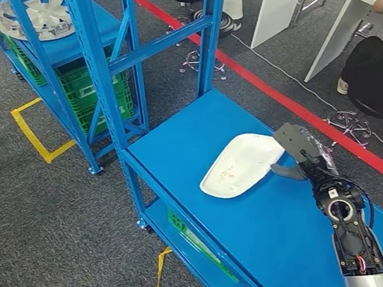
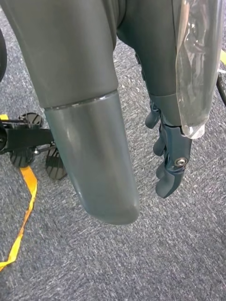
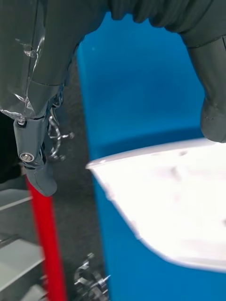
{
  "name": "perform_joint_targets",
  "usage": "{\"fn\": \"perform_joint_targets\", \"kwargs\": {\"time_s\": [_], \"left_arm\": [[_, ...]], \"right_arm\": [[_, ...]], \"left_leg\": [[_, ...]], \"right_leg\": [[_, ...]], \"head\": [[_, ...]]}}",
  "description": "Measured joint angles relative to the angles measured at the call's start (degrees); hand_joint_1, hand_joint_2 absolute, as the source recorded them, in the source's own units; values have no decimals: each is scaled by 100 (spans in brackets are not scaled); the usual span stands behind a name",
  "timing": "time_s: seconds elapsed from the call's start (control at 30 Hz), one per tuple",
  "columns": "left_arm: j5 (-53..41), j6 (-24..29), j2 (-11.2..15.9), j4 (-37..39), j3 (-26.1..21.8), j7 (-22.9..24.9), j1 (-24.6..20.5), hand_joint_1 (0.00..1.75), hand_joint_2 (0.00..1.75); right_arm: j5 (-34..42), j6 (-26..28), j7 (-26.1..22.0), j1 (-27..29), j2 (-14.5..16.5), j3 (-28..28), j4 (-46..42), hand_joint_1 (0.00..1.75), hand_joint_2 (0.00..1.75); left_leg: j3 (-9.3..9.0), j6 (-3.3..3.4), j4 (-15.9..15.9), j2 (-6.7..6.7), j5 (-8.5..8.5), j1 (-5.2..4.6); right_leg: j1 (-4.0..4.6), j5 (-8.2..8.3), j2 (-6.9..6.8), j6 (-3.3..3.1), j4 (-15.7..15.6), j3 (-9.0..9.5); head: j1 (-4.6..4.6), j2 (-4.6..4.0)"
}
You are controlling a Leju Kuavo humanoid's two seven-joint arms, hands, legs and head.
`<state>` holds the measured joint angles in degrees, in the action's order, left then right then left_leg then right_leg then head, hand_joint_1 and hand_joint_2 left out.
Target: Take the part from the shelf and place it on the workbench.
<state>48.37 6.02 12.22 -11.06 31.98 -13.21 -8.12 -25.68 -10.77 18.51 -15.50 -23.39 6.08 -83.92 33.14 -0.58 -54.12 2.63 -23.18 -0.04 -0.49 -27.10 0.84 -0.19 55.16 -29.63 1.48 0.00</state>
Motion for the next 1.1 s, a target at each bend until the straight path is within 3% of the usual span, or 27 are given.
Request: {"fn": "perform_joint_targets", "kwargs": {"time_s": [0.3,0.7,1.1], "left_arm": [[-9,-52,1,0,64,37,-33,0,0],[-9,-55,5,0,100,46,-54,0,0],[7,-82,19,0,116,46,-62,0,0]], "right_arm": [[180,-779,134,185,0,146,-292,0,175],[159,-993,2,152,0,437,-358,0,175],[201,-1846,-3,54,-186,939,-741,0,175]], "left_leg": [[0,0,2,0,0,1],[0,0,1,0,0,0],[0,0,1,1,0,1]], "right_leg": [[3,0,0,0,0,1],[2,0,0,0,0,3],[3,0,-1,0,0,2]], "head": [[-1,0],[1,0],[-1,0]]}}
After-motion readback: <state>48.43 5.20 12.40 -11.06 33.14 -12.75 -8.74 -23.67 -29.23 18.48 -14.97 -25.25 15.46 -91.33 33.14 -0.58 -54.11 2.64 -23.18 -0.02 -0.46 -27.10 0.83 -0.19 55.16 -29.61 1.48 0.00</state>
